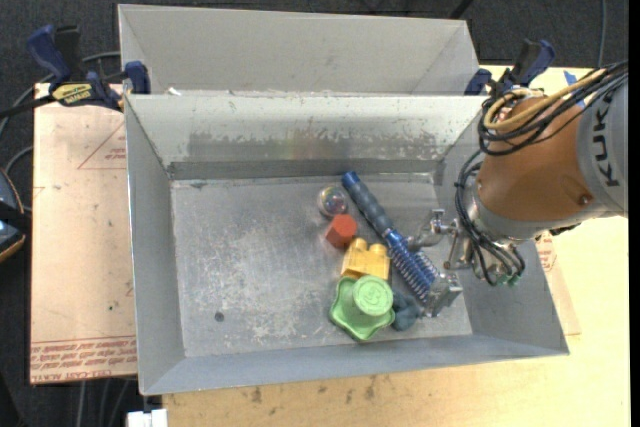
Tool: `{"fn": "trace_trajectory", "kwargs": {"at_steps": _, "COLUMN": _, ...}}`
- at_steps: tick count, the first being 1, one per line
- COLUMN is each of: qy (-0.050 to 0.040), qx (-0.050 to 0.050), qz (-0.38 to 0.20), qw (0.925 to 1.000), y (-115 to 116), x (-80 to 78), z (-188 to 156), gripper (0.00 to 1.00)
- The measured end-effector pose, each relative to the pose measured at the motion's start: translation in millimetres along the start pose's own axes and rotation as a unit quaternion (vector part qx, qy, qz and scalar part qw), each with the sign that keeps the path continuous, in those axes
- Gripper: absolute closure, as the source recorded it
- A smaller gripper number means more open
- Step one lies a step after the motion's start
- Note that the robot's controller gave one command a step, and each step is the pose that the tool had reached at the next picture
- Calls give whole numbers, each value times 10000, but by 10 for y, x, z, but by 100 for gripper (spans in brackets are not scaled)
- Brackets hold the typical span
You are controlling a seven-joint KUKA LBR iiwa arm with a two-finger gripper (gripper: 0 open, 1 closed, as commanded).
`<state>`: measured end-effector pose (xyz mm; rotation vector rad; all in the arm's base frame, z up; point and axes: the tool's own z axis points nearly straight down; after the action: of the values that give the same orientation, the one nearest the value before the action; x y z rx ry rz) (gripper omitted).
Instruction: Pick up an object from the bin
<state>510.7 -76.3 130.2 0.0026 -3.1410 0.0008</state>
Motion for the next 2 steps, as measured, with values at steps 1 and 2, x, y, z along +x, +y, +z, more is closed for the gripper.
{"fn": "trace_trajectory", "kwargs": {"at_steps": 1, "qy": -114, "qx": -5, "qz": -258, "qw": 9996, "y": -35, "x": -37, "z": 243, "gripper": 0}}
{"fn": "trace_trajectory", "kwargs": {"at_steps": 2, "qy": -13, "qx": -7, "qz": -250, "qw": 9997, "y": -46, "x": 21, "z": 319, "gripper": 100}}
